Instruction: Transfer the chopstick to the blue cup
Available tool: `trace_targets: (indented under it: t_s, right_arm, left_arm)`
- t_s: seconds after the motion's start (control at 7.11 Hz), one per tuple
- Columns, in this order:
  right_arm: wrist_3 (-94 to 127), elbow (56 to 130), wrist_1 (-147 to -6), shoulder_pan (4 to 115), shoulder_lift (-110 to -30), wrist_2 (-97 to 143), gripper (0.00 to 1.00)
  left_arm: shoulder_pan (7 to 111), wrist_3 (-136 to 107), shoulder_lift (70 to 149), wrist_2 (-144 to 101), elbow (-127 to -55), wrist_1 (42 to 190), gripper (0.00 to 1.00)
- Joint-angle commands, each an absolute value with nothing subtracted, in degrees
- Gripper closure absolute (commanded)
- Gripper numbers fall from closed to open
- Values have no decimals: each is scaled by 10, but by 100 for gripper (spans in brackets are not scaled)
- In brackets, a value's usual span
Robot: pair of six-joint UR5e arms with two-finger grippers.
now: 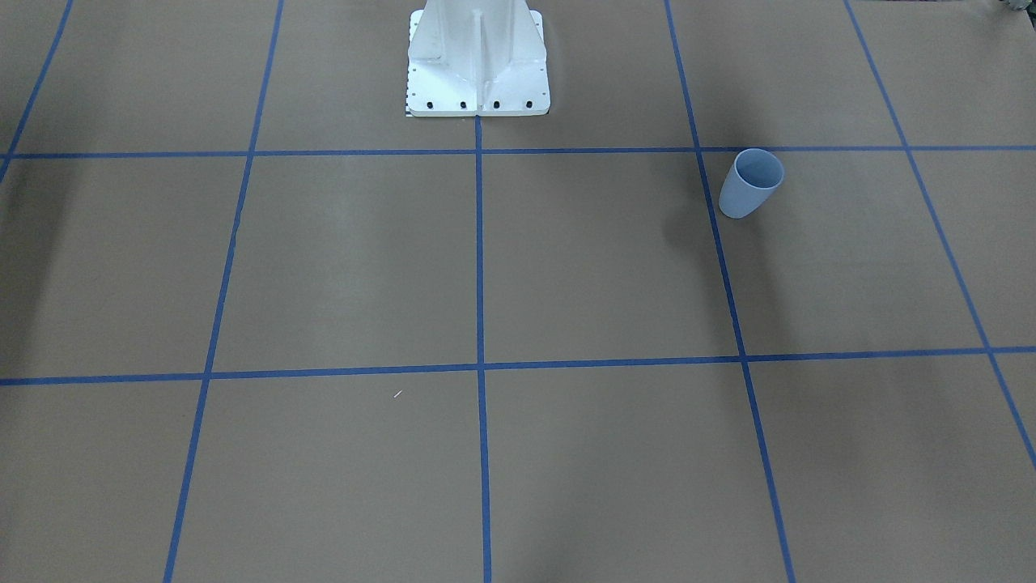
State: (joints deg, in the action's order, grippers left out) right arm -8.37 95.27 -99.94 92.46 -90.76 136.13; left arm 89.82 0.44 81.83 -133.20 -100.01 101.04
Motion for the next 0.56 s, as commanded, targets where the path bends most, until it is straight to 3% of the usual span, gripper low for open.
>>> trace_targets:
  t_s: [0.0, 0.42]
  right_arm:
    - [-83, 959, -1000, 925, -908, 1363, 0]
    - [-83, 957, -999, 925, -913, 1362, 0]
  left_arm:
    - [898, 4, 818, -1332, -1000, 1011, 2]
    - [898, 4, 818, -1332, -999, 1011, 2]
